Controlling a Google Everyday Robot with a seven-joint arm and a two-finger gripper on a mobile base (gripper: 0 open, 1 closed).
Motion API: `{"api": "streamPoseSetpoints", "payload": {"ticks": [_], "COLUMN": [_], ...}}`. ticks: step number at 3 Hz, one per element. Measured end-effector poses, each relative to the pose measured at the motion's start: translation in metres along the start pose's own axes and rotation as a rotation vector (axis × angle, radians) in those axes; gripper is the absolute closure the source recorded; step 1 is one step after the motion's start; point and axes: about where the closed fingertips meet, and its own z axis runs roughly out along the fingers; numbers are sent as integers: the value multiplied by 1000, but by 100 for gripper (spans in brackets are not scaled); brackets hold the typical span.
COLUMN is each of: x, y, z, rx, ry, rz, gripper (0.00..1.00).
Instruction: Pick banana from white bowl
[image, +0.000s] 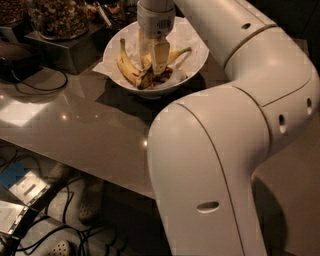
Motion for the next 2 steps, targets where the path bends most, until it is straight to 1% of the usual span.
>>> {"api": "streamPoseSetpoints", "payload": {"ticks": [2], "x": [-1], "y": [-1], "z": [7], "rx": [-17], "ry": [9], "rz": [-30], "gripper": [42]}}
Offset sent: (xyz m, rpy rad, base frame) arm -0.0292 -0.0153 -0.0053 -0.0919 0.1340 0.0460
